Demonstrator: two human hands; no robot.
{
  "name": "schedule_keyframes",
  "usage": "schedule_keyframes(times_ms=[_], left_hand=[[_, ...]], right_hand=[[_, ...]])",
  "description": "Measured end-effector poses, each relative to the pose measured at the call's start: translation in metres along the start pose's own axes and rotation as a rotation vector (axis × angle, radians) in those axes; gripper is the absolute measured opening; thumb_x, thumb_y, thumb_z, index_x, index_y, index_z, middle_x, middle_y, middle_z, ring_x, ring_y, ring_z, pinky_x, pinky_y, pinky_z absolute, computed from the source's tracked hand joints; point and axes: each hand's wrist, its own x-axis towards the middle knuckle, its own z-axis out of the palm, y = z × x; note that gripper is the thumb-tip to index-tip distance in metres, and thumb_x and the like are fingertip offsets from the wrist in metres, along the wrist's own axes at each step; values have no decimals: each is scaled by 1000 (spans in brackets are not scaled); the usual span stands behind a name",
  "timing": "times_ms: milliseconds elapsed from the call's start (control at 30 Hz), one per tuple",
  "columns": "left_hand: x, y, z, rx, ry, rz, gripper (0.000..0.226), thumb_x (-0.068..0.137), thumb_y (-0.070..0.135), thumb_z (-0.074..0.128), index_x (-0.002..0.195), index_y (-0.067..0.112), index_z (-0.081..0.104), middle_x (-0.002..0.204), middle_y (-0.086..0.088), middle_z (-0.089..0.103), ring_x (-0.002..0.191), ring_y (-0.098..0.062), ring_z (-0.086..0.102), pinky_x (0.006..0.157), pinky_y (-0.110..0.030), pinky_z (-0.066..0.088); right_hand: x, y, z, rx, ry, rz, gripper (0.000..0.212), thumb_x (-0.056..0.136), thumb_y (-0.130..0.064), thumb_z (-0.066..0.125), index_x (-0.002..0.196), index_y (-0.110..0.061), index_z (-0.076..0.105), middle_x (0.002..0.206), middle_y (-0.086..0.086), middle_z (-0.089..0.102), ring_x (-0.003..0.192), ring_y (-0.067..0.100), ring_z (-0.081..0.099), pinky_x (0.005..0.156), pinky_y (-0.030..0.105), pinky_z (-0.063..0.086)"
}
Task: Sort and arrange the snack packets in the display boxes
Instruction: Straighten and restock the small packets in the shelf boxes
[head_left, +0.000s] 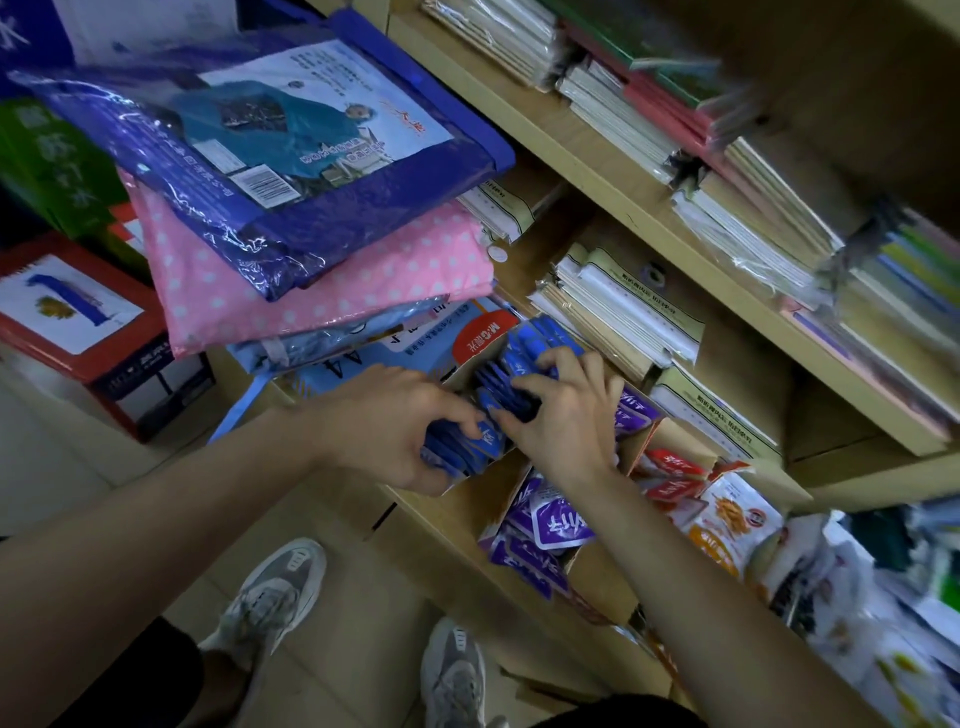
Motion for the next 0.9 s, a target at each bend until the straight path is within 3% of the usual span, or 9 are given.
schedule_keyframes(times_ms=[133, 267, 367, 433, 567, 633, 767, 900], left_hand=[[-1, -3, 3, -8, -1, 13, 60, 68, 63, 58, 122, 37, 67, 130, 21, 65, 107, -5, 65, 83, -33, 53], [-2, -1, 2, -17, 28, 50, 58, 73, 57, 63, 124, 33, 71, 142, 20, 57, 122, 1, 57, 91, -33, 53], [-2, 2, 0, -18, 54, 76, 55, 77, 57, 60, 125, 32, 71, 141, 16, 59, 121, 0, 59, 93, -32, 54], [-1, 4, -2, -12, 63, 86, 56, 79, 59, 56, 126, 32, 70, 138, 15, 62, 118, -2, 60, 93, -31, 54], [3, 2, -1, 33, 141, 99, 52, 80, 55, 72, 128, 37, 67, 131, 20, 64, 117, 1, 58, 92, -30, 54], [5, 1, 0, 32, 202, 59, 57, 76, 60, 75, 128, 37, 67, 127, 20, 65, 114, 2, 58, 91, -32, 54], [9, 3, 2, 0, 377, -62, 63, 70, 68, 75, 125, 39, 66, 116, 20, 67, 99, 3, 60, 80, -35, 57], [13, 8, 8, 68, 447, -281, 75, 66, 73, 76, 130, 35, 64, 120, 13, 67, 103, -12, 66, 75, -29, 50]], right_hand=[[0, 3, 2, 111, 18, 39, 21, 73, -34, 88, 91, -24, 82, 111, -3, 63, 105, 26, 42, 82, 34, 20], [0, 1, 8, 217, 65, 83, 10, 75, -22, 87, 84, -23, 82, 110, -6, 67, 105, 25, 48, 84, 29, 18], [0, 3, 5, 300, 71, 87, 8, 79, -13, 84, 86, -16, 82, 108, -3, 72, 98, 23, 63, 96, 39, 37], [1, 5, -3, 374, 80, 97, 9, 82, -8, 80, 91, -9, 81, 107, 2, 75, 91, 20, 69, 90, 43, 55], [9, 12, -27, 536, 67, 195, 10, 84, -8, 79, 94, -4, 80, 98, 6, 77, 83, 7, 68, 80, 17, 55], [12, 18, -34, 638, -28, 274, 9, 85, -8, 78, 93, -3, 79, 91, 4, 75, 80, 8, 69, 76, 12, 54], [13, 23, -33, 680, -102, 328, 9, 89, -10, 75, 95, -5, 79, 89, 0, 74, 81, 13, 71, 82, 36, 59], [0, 13, -21, 484, 18, 162, 12, 91, -14, 73, 97, -5, 76, 88, 11, 75, 78, 27, 70, 74, 46, 58]])
